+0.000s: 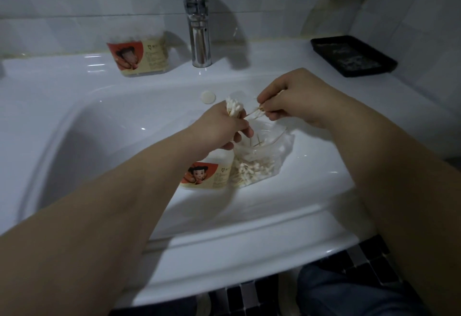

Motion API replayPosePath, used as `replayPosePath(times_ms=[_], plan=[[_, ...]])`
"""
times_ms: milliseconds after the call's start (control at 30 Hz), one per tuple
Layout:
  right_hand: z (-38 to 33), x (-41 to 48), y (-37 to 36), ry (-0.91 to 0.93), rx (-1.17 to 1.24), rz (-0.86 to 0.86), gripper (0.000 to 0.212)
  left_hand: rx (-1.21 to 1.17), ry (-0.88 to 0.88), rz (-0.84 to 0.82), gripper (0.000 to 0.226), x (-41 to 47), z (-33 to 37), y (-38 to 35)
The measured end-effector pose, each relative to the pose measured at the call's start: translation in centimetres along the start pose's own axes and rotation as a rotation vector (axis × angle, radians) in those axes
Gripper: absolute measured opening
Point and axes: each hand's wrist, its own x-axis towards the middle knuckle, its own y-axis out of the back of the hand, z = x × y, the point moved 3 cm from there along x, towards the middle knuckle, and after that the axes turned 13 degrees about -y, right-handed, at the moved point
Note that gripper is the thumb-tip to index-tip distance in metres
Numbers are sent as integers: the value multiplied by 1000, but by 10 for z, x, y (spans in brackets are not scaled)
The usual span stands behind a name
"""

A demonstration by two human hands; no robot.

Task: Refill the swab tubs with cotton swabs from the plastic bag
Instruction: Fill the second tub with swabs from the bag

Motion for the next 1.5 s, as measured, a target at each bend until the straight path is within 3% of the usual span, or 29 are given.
replayPosePath(times_ms=[100,233,467,667,867,967,1167,1267,1500], plan=[[-2,-4,-6,19,-53,-63,21,25,9,-29,19,-1,-1,-2],[-3,-7,-15,35,-142,-112,19,126,-15,-80,8,-3,-2,-7],[2,3,-4,-1,-65,6,18,169,64,-14,14,-1,-4,-1],[-1,-5,-13,29,-116,-127,23,18,11,143,15,1,-1,1],[-3,-12,-17,54,-221,-219,24,-106,-66,124,11,1,4,2],[-3,-10,-15,42,-166,-170,19,-91,-65,166,20,1,5,5],[1,3,-4,9,19,14,19,-98,56,137,15,-2,3,4],[2,3,-8,16,18,-11,18,-99,81,160,7,-1,3,2],[-1,-2,-16,0,96,-161,23,-211,45,101,22,-2,2,-3]])
